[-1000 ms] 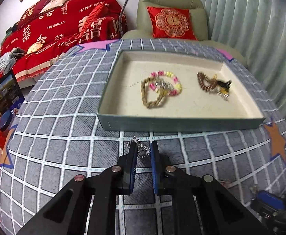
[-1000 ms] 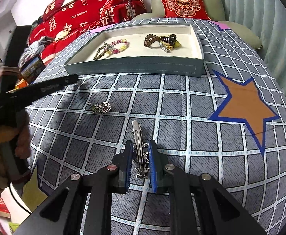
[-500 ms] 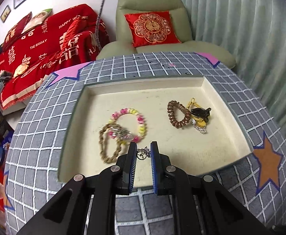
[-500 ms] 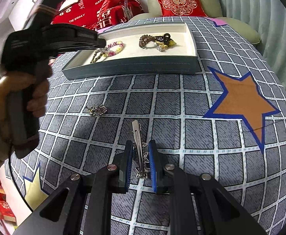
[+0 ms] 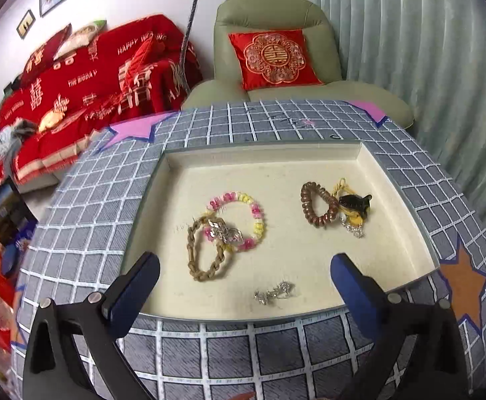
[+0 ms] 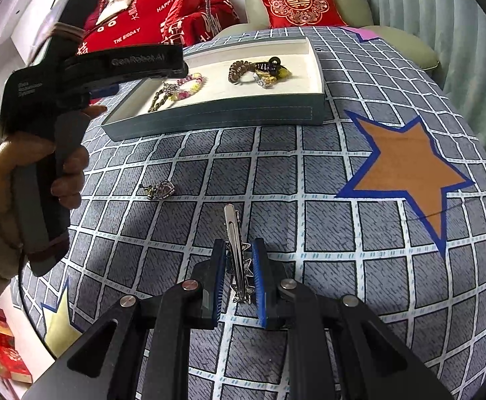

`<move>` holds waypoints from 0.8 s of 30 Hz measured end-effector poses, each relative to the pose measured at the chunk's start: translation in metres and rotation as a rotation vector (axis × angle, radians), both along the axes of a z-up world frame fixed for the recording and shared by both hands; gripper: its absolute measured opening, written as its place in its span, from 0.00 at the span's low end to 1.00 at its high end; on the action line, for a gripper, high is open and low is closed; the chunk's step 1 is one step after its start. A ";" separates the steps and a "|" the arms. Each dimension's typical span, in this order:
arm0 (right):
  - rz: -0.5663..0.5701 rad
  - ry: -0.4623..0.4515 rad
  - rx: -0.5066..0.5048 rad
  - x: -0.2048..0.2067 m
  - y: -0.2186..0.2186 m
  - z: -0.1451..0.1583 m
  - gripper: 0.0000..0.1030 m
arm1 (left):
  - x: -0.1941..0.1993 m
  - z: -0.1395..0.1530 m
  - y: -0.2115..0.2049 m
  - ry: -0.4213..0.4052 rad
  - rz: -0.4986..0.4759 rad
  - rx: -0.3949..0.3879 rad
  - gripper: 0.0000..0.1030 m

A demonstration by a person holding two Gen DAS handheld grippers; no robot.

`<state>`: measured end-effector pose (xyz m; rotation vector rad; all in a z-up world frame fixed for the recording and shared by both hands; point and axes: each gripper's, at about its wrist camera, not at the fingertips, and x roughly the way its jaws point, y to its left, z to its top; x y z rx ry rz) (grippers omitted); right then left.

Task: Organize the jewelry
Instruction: 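Open the left tool over the tray to drop the silver charm, then grasp the pink heart pendant with the left tool while the right tool holds the hairpin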

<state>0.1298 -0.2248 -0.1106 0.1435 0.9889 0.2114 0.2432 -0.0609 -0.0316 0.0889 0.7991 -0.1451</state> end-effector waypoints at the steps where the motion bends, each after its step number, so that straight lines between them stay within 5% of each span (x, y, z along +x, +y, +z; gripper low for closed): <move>1: -0.002 0.001 0.002 0.000 0.000 0.000 0.17 | 0.000 0.001 -0.001 0.006 -0.004 0.001 1.00; 9: -0.008 0.003 -0.006 -0.001 -0.003 0.001 0.17 | -0.038 0.008 0.006 -0.031 -0.064 0.054 1.00; 17: -0.025 0.002 -0.014 -0.005 -0.012 0.001 0.17 | -0.083 -0.021 0.003 0.025 -0.174 0.080 1.00; 24: -0.038 0.002 -0.030 -0.009 -0.019 0.001 0.17 | -0.098 -0.036 -0.009 0.068 -0.270 0.108 0.84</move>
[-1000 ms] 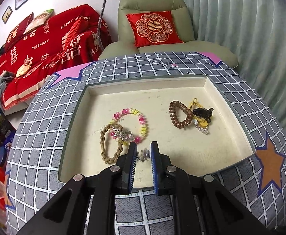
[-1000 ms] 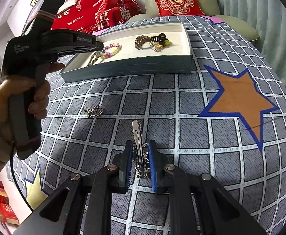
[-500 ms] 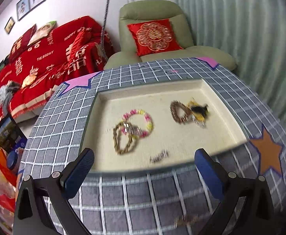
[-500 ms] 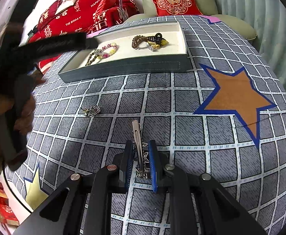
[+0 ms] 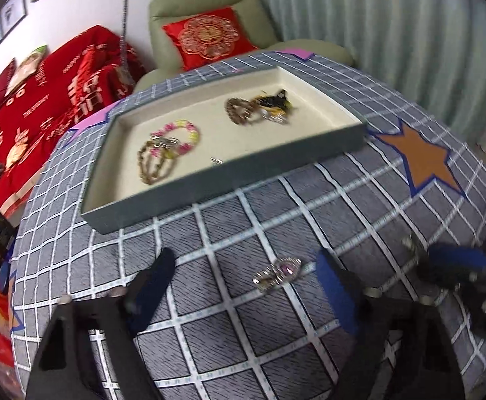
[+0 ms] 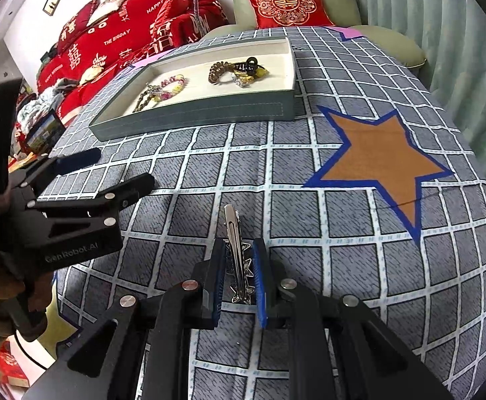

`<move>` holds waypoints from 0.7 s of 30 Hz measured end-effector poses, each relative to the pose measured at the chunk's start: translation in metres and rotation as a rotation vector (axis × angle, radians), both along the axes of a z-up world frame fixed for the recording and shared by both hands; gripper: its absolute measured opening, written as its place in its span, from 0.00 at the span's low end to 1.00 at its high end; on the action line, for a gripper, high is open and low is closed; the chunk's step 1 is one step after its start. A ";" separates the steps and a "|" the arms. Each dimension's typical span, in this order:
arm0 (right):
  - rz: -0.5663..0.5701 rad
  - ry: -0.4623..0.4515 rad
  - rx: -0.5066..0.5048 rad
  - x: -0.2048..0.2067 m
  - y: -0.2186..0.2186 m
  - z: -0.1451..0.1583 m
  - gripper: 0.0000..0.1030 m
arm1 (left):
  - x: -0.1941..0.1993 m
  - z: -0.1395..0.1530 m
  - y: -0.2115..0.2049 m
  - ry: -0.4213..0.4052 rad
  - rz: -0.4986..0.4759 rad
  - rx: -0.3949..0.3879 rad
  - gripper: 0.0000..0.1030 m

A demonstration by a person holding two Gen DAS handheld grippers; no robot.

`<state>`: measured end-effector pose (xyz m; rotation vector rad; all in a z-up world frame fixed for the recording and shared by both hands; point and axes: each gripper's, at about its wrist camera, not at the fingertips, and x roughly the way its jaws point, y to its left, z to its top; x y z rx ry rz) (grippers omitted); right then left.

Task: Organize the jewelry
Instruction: 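Grasp the pink heart pendant with the left tool while the right tool holds the hairpin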

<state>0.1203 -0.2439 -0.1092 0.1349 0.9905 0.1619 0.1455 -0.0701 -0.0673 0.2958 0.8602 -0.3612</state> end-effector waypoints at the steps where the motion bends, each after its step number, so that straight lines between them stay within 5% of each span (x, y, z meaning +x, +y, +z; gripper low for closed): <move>1: -0.002 0.001 0.001 0.000 -0.001 0.000 0.17 | -0.001 -0.001 -0.001 0.008 -0.009 0.002 0.84; 9: 0.000 0.002 -0.004 0.000 -0.001 0.000 0.17 | -0.006 -0.006 0.000 0.054 -0.065 -0.016 0.82; 14: 0.004 0.005 -0.007 0.002 -0.001 0.000 0.17 | -0.008 -0.005 -0.002 0.079 -0.082 -0.044 0.68; 17: 0.008 0.008 -0.017 0.003 0.001 0.000 0.17 | -0.010 -0.004 -0.003 0.094 -0.091 -0.063 0.57; 21: 0.009 0.011 -0.031 0.004 0.003 0.000 0.17 | -0.015 -0.002 -0.006 0.095 -0.099 -0.068 0.24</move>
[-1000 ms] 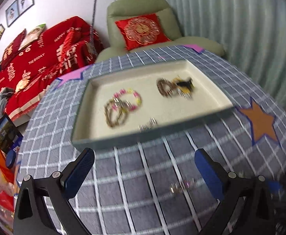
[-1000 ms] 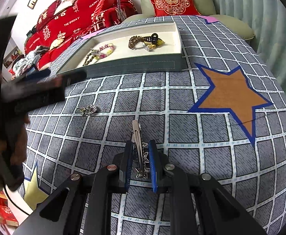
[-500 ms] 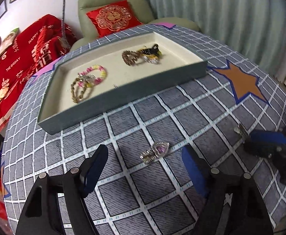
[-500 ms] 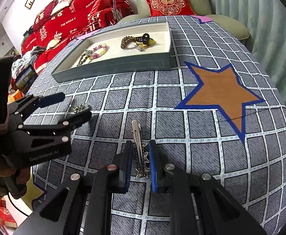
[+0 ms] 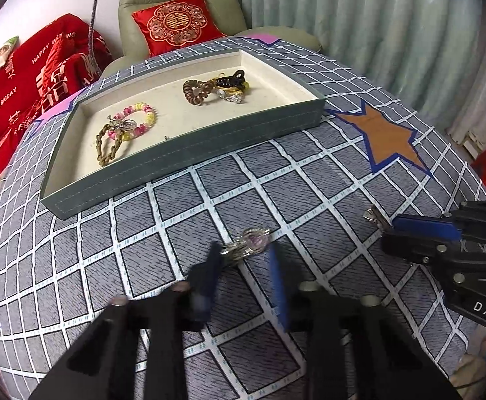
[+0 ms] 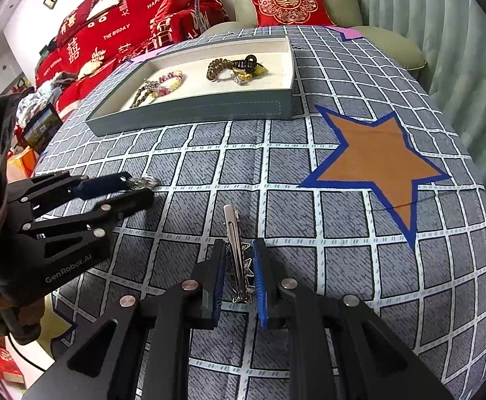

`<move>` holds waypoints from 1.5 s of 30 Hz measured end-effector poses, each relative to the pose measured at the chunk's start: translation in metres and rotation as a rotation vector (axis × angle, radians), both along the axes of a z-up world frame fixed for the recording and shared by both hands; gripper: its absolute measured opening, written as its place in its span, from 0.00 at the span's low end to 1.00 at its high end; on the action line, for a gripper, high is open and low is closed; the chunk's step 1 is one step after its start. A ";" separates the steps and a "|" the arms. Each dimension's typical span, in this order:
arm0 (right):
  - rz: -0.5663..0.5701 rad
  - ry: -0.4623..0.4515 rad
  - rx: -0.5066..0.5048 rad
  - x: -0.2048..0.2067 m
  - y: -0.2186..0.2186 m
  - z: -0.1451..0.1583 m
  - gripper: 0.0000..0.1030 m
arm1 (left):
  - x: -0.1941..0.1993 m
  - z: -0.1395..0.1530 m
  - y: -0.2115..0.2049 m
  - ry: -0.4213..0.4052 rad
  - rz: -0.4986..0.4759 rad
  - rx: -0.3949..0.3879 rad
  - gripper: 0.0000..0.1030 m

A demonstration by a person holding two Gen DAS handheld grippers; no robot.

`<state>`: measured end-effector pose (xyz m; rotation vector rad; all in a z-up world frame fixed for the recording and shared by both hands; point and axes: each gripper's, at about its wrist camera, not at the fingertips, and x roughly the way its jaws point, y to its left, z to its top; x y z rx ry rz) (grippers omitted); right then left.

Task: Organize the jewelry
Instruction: 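Grasp the pink heart pendant with the left tool while the right tool holds the hairpin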

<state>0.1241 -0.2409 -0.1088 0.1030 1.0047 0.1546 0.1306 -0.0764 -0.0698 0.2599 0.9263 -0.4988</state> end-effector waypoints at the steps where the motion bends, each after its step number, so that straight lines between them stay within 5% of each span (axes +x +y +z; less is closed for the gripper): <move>1: -0.002 0.001 0.000 0.000 0.000 0.000 0.17 | -0.002 0.000 0.000 -0.002 0.006 0.003 0.18; 3: -0.004 0.001 -0.002 0.001 0.000 0.000 0.17 | -0.002 0.001 0.003 0.006 0.031 -0.015 0.09; 10: -0.027 0.008 0.025 -0.003 -0.006 0.000 0.12 | -0.008 0.005 0.025 0.029 0.119 -0.106 0.09; 17: -0.036 0.013 0.034 -0.006 -0.011 0.001 0.13 | -0.013 0.022 0.019 -0.082 0.131 -0.045 0.09; 27: -0.073 0.030 0.075 -0.014 -0.036 0.001 0.14 | -0.001 0.017 0.012 -0.052 0.077 -0.030 0.09; 29: -0.086 0.034 0.085 -0.015 -0.042 0.002 0.25 | -0.002 0.017 0.011 -0.051 0.066 -0.024 0.09; 30: -0.096 0.033 0.096 -0.016 -0.046 0.002 0.29 | -0.003 0.017 0.010 -0.051 0.064 -0.021 0.13; 31: -0.104 0.031 0.105 -0.017 -0.049 0.003 0.38 | -0.004 0.018 0.010 -0.049 0.063 -0.023 0.33; 32: -0.108 0.028 0.111 -0.017 -0.051 0.004 0.41 | -0.004 0.019 0.011 -0.046 0.067 -0.021 1.00; 39: -0.121 0.018 0.113 -0.022 -0.056 0.007 0.41 | 0.010 -0.009 -0.004 -0.144 0.063 0.087 1.00; 45: -0.092 0.019 0.063 -0.018 -0.043 0.008 0.41 | 0.036 -0.048 -0.037 -0.139 -0.089 0.145 0.99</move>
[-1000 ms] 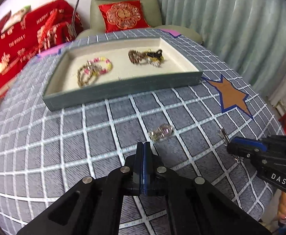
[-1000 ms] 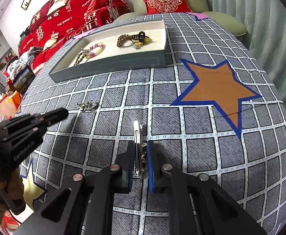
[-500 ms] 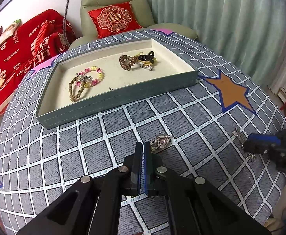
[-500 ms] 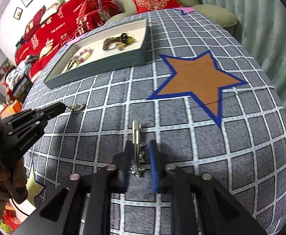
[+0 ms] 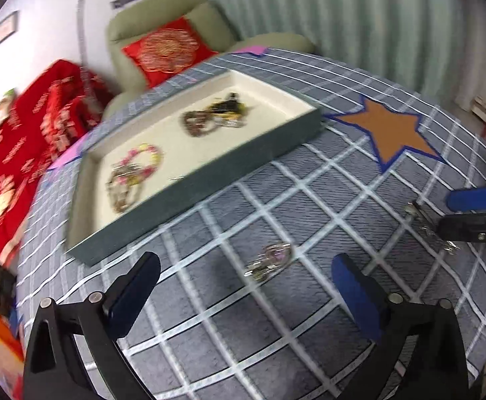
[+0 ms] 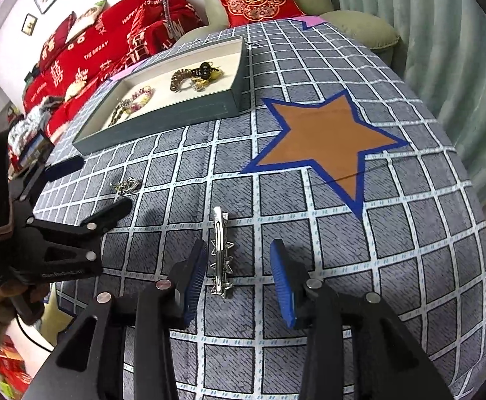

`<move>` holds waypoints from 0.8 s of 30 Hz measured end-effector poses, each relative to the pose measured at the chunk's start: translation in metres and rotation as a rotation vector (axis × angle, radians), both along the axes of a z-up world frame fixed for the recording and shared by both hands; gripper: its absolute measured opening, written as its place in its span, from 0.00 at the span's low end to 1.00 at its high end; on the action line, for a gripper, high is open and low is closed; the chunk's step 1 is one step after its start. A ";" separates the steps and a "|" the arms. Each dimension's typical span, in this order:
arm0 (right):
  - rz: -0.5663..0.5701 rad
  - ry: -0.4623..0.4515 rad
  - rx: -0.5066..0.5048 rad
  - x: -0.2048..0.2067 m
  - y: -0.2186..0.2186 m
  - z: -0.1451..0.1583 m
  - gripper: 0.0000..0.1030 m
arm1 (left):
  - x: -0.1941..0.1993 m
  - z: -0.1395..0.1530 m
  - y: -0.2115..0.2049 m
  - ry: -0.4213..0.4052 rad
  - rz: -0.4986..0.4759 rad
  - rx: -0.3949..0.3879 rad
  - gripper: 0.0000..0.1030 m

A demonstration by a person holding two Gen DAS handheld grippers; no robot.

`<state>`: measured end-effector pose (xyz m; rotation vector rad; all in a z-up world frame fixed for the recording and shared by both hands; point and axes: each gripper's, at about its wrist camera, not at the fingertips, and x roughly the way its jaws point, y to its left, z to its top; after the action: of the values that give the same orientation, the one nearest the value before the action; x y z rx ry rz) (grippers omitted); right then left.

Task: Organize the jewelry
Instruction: 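Grasp the pink heart pendant with the left tool while the right tool holds the hairpin, then carry the hairpin and heart pendant into the tray and open both tools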

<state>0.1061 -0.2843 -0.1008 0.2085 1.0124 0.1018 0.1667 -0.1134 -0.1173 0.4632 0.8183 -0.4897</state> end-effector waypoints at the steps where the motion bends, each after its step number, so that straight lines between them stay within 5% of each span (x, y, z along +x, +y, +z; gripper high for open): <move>1: 0.007 0.001 -0.006 0.001 0.002 0.000 0.41 | 0.006 -0.008 -0.006 0.011 -0.021 0.005 0.96; 8: 0.049 0.014 -0.100 0.012 0.023 -0.005 0.41 | 0.036 -0.040 -0.029 0.085 -0.065 -0.027 0.75; 10: 0.056 0.015 -0.130 0.013 0.028 -0.006 0.39 | 0.044 -0.048 -0.031 0.120 -0.075 -0.070 0.59; 12: 0.074 0.011 -0.191 0.013 0.036 -0.007 0.27 | 0.050 -0.053 -0.034 0.138 -0.078 -0.094 0.26; 13: 0.080 0.008 -0.211 0.012 0.038 -0.007 0.18 | 0.053 -0.056 -0.037 0.140 -0.074 -0.097 0.27; 24: 0.079 -0.011 -0.136 0.004 0.030 0.002 0.17 | 0.064 -0.066 -0.044 0.120 0.074 -0.179 0.26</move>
<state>0.1106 -0.2540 -0.0986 0.0439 1.0130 0.1058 0.2306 -0.1575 -0.1837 0.2392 0.8951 -0.5208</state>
